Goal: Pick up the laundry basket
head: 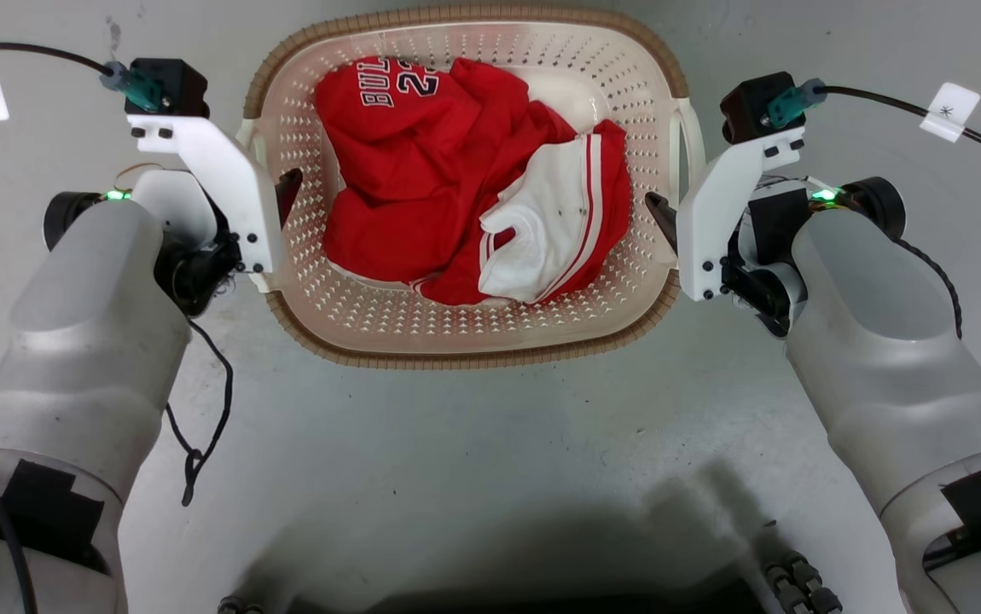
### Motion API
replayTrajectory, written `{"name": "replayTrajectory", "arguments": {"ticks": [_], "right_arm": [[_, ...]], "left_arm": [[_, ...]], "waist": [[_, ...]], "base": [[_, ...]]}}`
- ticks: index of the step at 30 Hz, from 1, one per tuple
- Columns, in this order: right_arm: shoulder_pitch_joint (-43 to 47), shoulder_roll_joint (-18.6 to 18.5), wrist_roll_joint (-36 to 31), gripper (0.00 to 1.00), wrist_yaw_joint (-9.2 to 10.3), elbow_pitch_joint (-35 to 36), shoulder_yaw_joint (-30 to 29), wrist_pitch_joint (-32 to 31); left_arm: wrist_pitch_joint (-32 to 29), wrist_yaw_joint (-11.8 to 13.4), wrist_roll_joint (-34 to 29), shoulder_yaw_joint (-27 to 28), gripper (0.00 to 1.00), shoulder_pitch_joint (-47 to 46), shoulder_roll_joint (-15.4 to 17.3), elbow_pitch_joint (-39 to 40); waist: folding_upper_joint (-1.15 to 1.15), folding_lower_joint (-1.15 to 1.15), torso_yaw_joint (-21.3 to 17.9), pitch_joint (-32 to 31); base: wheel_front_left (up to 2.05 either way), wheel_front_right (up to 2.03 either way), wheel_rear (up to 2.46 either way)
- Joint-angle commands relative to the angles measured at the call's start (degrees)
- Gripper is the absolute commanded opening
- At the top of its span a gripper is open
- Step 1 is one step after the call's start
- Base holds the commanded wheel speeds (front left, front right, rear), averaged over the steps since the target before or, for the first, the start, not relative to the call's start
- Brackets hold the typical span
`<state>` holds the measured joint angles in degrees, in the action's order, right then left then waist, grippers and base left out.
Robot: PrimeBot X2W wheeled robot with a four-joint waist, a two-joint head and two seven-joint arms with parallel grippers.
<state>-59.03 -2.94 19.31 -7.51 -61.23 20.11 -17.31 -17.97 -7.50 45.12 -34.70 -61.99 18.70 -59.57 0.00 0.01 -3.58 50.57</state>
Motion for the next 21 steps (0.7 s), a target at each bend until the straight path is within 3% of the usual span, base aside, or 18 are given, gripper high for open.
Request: {"name": "replayTrajectory", "arguments": {"ticks": [1, 11, 12, 13, 14, 21], "right_arm": [[-1.64, 0.12, 1.40, 1.00, 0.04, -1.30, 1.38, -0.63], [-4.59, 0.13, 5.64, 0.97, 0.04, -4.90, 5.68, -0.57], [-4.74, 0.13, 6.15, 0.48, 0.04, -5.09, 5.97, -0.44], [-4.94, 0.12, 6.62, 0.27, 0.04, -5.32, 6.26, -0.35], [-5.10, 0.12, 7.26, 0.00, 0.04, -5.54, 6.57, -0.39], [-5.84, 0.10, 10.33, 0.00, 0.01, -6.91, 9.20, 0.12]], "left_arm": [[-0.66, 0.04, 1.41, -1.08, 1.00, -1.20, 0.65, 0.20], [-2.87, 0.04, 6.08, -5.09, 1.00, -3.22, 1.48, -0.49], [-2.83, 0.04, 6.49, -5.42, 0.44, -3.48, 1.41, -0.63], [-2.76, 0.04, 6.84, -5.85, 0.05, -3.56, 1.26, -0.68], [-2.66, 0.03, 7.16, -6.33, 0.00, -3.63, 1.09, -0.83], [-2.96, 0.03, 9.83, -9.00, 0.00, -4.28, 0.34, -1.24]], "waist": [[0.00, -0.01, -0.05, 0.90], [0.00, -0.01, 0.06, 2.08], [0.00, -0.01, 0.08, 2.14], [0.00, -0.01, 0.11, 2.18], [0.00, -0.01, 0.16, 2.18], [0.00, -0.01, 0.39, 1.77]], "base": [[0.00, 0.00, 0.00], [0.00, 0.00, 0.00], [0.00, 0.00, 0.00], [0.00, 0.00, 0.00], [0.00, 0.00, 0.00], [0.00, 0.00, 0.00]]}}
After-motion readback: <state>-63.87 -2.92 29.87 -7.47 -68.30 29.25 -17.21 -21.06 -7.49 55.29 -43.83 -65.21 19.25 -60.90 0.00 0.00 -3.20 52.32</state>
